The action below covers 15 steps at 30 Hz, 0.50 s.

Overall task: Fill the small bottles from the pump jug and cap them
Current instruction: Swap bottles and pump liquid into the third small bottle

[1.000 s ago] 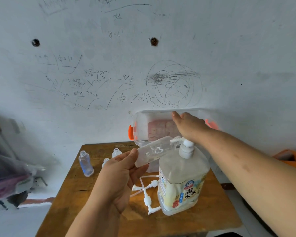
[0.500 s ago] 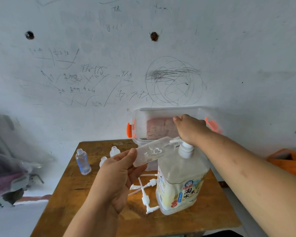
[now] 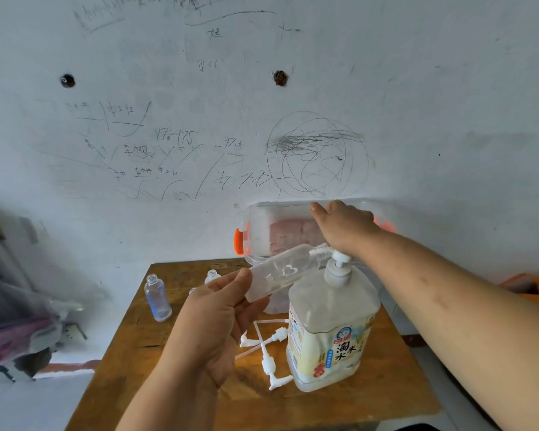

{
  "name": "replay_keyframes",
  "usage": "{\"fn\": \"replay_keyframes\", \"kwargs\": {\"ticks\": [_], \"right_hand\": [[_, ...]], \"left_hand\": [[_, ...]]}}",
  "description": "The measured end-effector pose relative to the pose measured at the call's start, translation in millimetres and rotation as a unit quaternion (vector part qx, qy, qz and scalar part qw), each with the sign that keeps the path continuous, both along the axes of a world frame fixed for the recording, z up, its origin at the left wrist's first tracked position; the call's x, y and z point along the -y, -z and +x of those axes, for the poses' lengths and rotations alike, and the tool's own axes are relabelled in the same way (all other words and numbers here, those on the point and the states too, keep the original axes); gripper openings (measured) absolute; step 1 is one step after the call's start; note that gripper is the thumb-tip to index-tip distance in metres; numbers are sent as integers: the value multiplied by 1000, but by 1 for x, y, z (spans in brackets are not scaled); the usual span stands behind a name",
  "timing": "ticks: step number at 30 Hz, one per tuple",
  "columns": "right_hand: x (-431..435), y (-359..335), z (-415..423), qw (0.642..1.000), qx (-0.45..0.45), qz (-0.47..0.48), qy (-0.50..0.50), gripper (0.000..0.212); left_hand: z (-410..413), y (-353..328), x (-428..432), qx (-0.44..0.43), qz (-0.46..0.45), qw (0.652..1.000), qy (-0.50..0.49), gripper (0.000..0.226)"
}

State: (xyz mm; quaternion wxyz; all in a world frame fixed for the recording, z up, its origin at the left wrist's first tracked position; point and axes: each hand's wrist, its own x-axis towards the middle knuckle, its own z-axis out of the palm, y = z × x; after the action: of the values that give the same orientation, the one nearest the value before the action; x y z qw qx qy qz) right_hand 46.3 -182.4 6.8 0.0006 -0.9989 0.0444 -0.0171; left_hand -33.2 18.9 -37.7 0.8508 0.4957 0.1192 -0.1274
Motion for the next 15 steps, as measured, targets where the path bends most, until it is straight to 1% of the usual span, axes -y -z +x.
{"fn": "replay_keyframes", "kwargs": {"ticks": [2,4,9,12,15], "right_hand": [[0,3,2,999,-29,-29,-15,44],[0,3,2,998,-39,-37,-14,42],[0,9,4,998,-32,-46,-10,42],[0,17,3,999,-34,-34,-3,46],[-1,21,1,999,-19,-29,-5,45]], "left_hand": [[2,1,0,2,0,1000,0,28],[3,2,1,-2,4,1000,0,28],[7,8,3,-18,4,1000,0,31],[8,10,2,-28,7,1000,-7,31],[5,9,4,-38,-1,999,-7,29]]}}
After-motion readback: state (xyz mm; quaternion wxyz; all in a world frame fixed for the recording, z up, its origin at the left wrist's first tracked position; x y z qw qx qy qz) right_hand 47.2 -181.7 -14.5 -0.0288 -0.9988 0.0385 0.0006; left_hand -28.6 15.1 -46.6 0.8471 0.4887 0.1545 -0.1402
